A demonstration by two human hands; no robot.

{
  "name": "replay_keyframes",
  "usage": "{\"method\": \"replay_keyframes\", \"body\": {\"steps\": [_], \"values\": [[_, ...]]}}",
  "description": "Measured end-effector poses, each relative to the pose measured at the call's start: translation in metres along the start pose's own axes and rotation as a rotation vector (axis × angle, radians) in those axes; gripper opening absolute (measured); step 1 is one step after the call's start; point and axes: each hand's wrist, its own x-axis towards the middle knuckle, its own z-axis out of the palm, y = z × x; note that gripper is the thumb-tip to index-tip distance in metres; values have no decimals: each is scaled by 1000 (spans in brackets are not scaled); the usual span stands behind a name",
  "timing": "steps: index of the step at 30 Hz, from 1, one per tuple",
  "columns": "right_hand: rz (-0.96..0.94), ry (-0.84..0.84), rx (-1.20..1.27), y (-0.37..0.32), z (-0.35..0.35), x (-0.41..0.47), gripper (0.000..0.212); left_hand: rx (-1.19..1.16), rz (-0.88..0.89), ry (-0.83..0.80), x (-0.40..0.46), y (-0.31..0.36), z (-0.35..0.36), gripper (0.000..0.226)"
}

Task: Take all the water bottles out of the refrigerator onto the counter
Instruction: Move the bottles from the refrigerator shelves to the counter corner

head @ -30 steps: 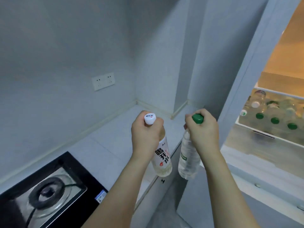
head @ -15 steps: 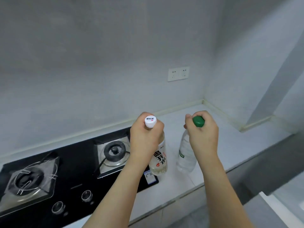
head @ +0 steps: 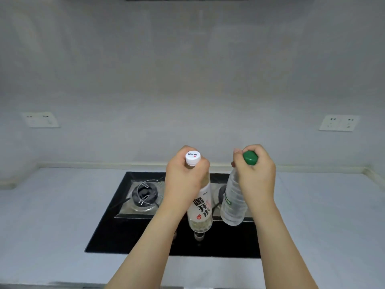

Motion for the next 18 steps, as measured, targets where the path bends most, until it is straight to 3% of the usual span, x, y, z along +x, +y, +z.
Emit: {"method": "replay_keyframes", "body": {"steps": [11,18], "values": [[-23,-238,100,-50,202,-81,16,70,-29,235,26,-51,-209,8],[-23,-366,135,-67,280,-103,17,83,-121,348,39,-78,-280,6]]}}
